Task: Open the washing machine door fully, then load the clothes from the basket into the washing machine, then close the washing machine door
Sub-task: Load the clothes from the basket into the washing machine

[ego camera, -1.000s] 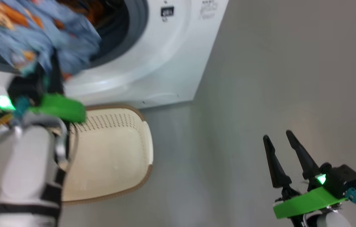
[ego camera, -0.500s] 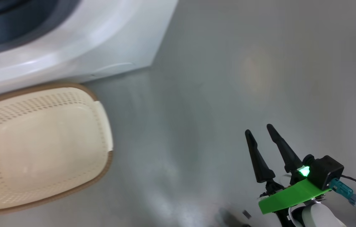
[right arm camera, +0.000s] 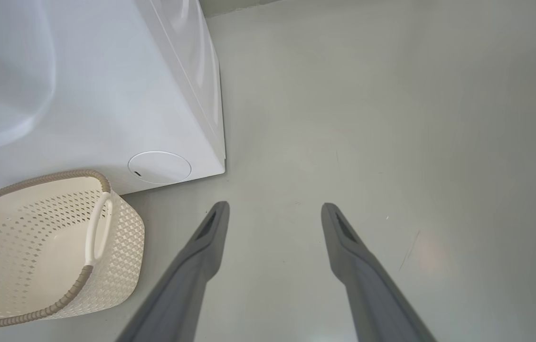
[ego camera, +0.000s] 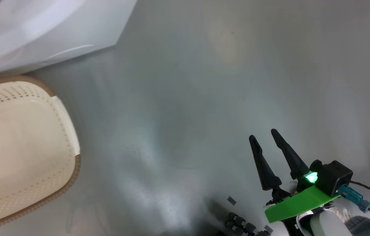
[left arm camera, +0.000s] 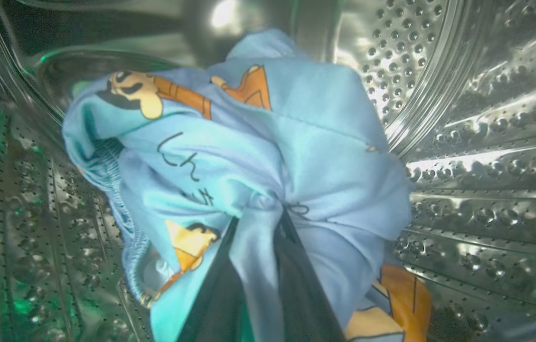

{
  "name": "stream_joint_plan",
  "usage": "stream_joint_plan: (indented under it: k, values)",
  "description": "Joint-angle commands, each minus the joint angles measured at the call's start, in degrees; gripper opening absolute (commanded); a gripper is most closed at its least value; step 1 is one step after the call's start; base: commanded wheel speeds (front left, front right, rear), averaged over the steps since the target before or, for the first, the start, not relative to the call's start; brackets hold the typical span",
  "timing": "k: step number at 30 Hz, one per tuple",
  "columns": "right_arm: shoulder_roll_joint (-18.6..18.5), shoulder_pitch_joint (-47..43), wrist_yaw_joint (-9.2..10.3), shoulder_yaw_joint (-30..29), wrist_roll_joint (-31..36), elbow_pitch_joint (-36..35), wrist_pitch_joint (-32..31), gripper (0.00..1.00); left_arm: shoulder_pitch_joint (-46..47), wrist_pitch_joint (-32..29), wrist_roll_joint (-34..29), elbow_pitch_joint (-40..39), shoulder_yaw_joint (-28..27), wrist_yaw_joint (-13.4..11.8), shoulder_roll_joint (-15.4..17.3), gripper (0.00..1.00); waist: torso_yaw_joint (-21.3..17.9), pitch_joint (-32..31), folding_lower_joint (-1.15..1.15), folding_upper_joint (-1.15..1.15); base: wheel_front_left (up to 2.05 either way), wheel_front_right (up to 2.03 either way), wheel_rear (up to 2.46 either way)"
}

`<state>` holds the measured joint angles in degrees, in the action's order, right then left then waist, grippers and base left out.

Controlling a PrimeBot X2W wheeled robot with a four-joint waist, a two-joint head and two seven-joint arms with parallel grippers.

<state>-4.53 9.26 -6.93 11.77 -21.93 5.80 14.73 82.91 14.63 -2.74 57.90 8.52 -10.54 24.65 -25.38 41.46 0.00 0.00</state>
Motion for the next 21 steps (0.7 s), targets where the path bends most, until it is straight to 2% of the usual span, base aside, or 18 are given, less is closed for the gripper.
stream_joint_plan:
  k: [1, 6, 9, 10, 11, 12, 16, 21]
  values:
    - [-1.0, -2.3, -0.56, 0.6, -0.7, -1.0, 0.3, 1.00, 2.1, 0.2, -0.6, -0.6, 0.0, 0.3, 3.0, 0.00, -1.3, 1.3, 0.00, 0.00, 0.00, 0.00, 0.00]
    - [-1.4, -3.7, -0.56, 0.0, -0.8, -1.1, 0.3, 1.00, 6.1, -1.9, -0.6, 3.4, 0.4, 1.4, 4.8, 0.00, -2.1, 1.8, 0.00, 0.00, 0.00, 0.00, 0.00]
    - [-1.3, -4.1, -0.56, -0.7, -0.8, -1.1, 0.3, 1.00, 7.8, -5.7, -1.1, 6.8, 1.0, 0.2, 4.9, 0.00, -2.0, 1.7, 0.00, 0.00, 0.00, 0.00, 0.00]
    - [-1.2, -4.2, -0.56, -0.9, -0.8, -1.0, 0.3, 1.00, 8.1, -6.7, -1.2, 7.9, 1.2, -0.1, 4.7, 0.30, -1.9, 1.4, 0.00, 0.00, 0.00, 0.00, 0.00]
    - [-1.1, -4.4, -0.56, -1.0, -0.9, -1.0, 0.3, 1.00, 8.2, -7.5, -0.8, 9.0, 0.9, -0.6, 4.5, 0.76, -1.8, 1.1, 0.00, 0.00, 0.00, 0.00, 0.00]
    - [-1.0, -4.6, -0.56, -0.9, -0.9, -0.9, 0.3, 1.00, 8.2, -8.5, -0.7, 10.1, 0.9, -0.9, 4.4, 1.00, -1.7, 0.7, 0.00, 0.00, 0.00, 0.00, 0.00]
    - [-0.7, -4.4, -0.56, -0.9, -1.0, -1.2, 0.3, 1.00, 8.2, -10.1, 0.9, 12.5, 0.0, -1.1, 3.8, 1.00, -1.4, -0.2, 0.00, 0.00, 0.00, 0.00, 0.00]
    - [-0.8, -4.5, -0.56, -1.8, -0.8, -1.3, 0.3, 1.00, 7.6, -7.8, 3.4, 13.0, -1.5, -2.5, 1.1, 1.00, 0.4, -1.0, 0.00, 0.00, 0.00, 0.00, 0.00]
